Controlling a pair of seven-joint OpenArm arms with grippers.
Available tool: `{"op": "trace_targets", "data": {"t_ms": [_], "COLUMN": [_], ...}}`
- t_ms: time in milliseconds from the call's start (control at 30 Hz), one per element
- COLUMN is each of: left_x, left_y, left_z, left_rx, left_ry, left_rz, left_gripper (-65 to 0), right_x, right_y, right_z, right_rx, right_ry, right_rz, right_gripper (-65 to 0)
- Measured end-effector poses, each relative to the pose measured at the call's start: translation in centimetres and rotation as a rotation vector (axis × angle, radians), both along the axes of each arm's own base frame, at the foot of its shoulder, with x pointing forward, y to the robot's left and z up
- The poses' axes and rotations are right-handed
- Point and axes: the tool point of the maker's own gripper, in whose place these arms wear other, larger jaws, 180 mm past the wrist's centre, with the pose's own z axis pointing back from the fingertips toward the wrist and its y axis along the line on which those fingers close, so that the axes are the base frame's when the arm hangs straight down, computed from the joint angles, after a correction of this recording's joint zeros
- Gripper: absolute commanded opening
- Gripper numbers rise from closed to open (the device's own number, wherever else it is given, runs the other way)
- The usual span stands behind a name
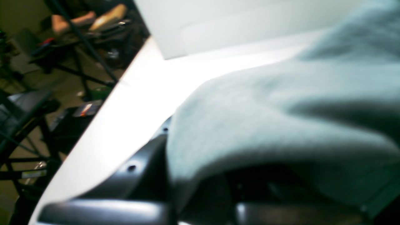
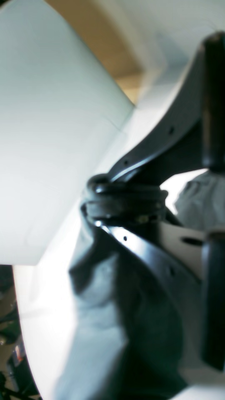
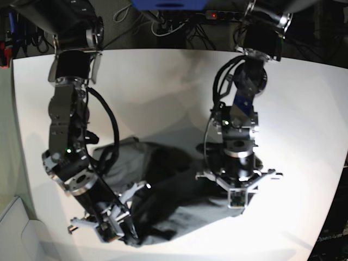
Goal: Layout the t-shirt on the table in an organized manner, then fold the t-shirt properly
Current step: 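Grasp the shirt's opposite side with the left gripper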
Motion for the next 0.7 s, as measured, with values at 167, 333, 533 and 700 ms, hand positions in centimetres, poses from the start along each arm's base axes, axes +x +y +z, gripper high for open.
{"op": "trace_targets", "data": {"t_ms": [167,333,533,700], "left_x": [3.1,5.2,7.9,9.8], "left_y": [2.0,2.5,1.1,1.8], "left_z": [0.2,-5.2,-9.2,-9.9], "left_rx": [0.057,0.119,0.241,0.302], "left_ry": [0.006,0.164,0.3,0.354], "left_rz": [0.04,0.057,0.007,0.017], "left_gripper": [-64.6,-64.5,-61.1,-43.9], "right_x": [2.4,3.6,4.6,5.1], "right_y": [-1.0,-1.2,-1.6,-1.3], "right_z": [-3.9,-7.1,-11.0,-13.0], "right_rx": [-0.02,-0.009,-0.011,0.01], "right_ry": [0.126,0.223,0.346,0.394], "right_rz": [-0.016,-0.018,-0.031,-0.02], "right_gripper": [-65.0,-65.0,-65.0,-64.1]}}
